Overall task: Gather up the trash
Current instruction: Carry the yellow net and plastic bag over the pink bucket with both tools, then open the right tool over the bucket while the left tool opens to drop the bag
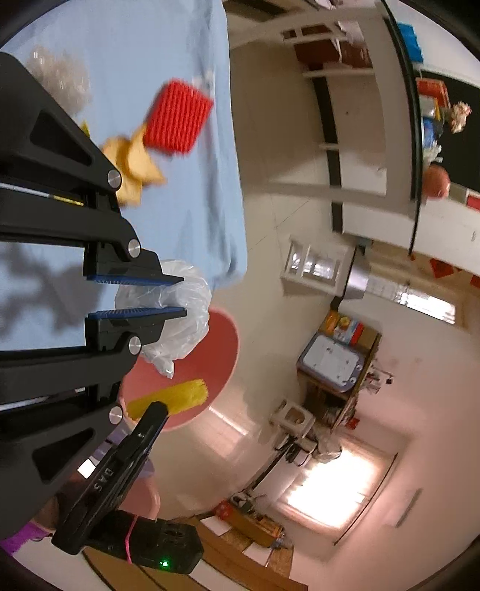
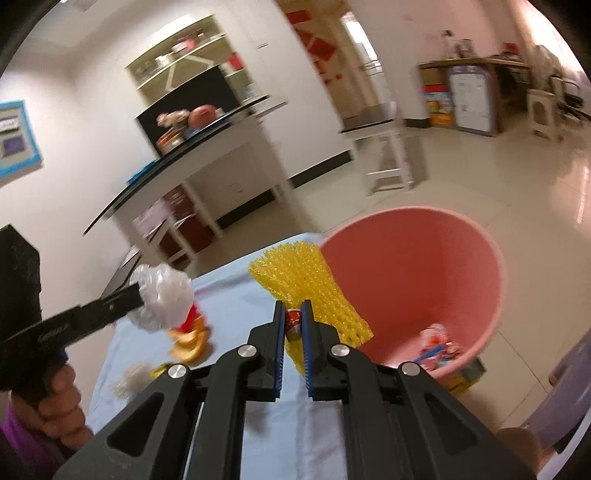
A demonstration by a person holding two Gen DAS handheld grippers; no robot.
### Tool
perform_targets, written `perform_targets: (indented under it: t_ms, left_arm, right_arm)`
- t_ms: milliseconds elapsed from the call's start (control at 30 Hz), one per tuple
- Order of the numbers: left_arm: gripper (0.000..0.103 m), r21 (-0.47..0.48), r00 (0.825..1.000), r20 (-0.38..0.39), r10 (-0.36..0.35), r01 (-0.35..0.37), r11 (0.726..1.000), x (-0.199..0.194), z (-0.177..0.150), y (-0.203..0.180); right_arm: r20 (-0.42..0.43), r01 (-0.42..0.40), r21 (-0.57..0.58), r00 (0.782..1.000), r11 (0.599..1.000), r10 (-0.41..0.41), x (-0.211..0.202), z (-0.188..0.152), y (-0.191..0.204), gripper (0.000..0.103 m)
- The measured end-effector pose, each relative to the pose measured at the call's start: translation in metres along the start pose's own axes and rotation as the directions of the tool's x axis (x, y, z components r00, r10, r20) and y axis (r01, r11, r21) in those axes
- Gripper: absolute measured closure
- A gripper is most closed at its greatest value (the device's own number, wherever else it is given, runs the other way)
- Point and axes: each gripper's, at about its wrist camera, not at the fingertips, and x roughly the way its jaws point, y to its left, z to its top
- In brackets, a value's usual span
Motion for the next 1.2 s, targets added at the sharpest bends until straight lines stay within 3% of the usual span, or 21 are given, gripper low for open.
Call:
perform_targets:
  t_ms: [333, 900, 1100, 1200]
  left_arm:
    - [0.093, 0.011, 0.995, -0.082, -0.056, 0.057, 0.998, 0.063, 0.005, -0.040]
    - [0.093, -0.001, 0.985, -0.166, -0.052, 0.052, 0.999, 0.114, -0.007, -0.051]
    - [0.082, -0.033, 0.982, -0.178, -0.068, 0.063, 0.997, 0.120, -0.007, -0.048]
    - [0.076, -0.039, 0.981, -0.179, -0.076, 0.070, 0.997, 0.121, -0.007, -0.048]
  right_arm:
    - [0.013, 0.087, 0.073, 0.996, 0.994, -0.088, 0.007, 0.010, -0.051, 0.095]
    - [-0.019, 0.166, 0.098, 0.986, 0.981, -0.165, 0.036, 0.015, -0.073, 0.092]
    - [-0.021, 0.180, 0.109, 0.984, 0.978, -0.179, 0.040, 0.016, -0.075, 0.087]
    - [-0.018, 0.187, 0.114, 0.982, 0.976, -0.186, 0.041, 0.016, -0.076, 0.078]
